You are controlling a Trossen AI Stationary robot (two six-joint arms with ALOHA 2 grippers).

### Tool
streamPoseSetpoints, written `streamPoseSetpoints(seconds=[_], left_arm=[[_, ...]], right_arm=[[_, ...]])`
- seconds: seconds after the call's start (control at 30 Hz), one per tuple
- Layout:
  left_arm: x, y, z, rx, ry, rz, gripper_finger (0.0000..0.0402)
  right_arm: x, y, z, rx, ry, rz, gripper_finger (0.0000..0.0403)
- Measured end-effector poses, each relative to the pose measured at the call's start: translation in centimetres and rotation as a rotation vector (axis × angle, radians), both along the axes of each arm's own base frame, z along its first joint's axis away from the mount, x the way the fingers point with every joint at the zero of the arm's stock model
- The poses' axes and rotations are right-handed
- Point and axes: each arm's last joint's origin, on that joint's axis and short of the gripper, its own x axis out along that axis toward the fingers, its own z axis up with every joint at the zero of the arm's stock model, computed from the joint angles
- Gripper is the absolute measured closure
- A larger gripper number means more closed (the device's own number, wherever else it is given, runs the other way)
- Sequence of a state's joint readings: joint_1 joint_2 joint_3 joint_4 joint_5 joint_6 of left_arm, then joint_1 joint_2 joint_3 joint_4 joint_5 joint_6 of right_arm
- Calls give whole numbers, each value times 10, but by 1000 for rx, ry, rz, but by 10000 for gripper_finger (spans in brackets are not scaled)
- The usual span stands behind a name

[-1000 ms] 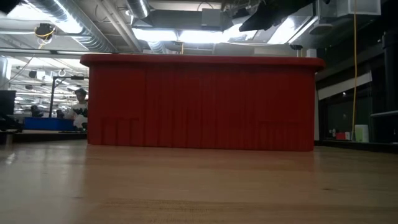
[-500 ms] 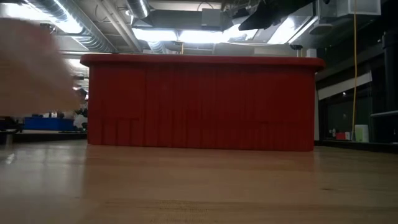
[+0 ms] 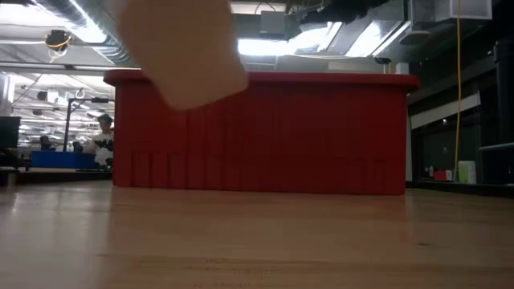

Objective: Pick and place slides into bin
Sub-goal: Put the pink slide into the red bin

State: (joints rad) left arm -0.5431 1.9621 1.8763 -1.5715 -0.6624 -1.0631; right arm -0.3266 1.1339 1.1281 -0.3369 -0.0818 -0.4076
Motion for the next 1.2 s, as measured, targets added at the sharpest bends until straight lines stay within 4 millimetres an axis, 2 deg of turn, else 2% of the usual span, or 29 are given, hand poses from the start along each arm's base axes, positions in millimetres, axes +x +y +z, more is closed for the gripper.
streamPoseSetpoints(seconds=[0.17,0.47,0.9,1.03,1.2], left_arm=[[13,22,16,93,0,-59,399],[30,60,53,190,-7,-121,398],[34,115,118,301,-28,-185,398],[31,123,129,359,-58,-169,398],[28,120,129,279,-63,-194,398]], right_arm=[[-8,3,8,-3,-23,-2,398],[-13,4,3,20,41,-12,398],[-17,5,5,21,36,-14,398],[-17,5,5,21,36,-16,398],[-18,5,5,20,37,-15,398]])
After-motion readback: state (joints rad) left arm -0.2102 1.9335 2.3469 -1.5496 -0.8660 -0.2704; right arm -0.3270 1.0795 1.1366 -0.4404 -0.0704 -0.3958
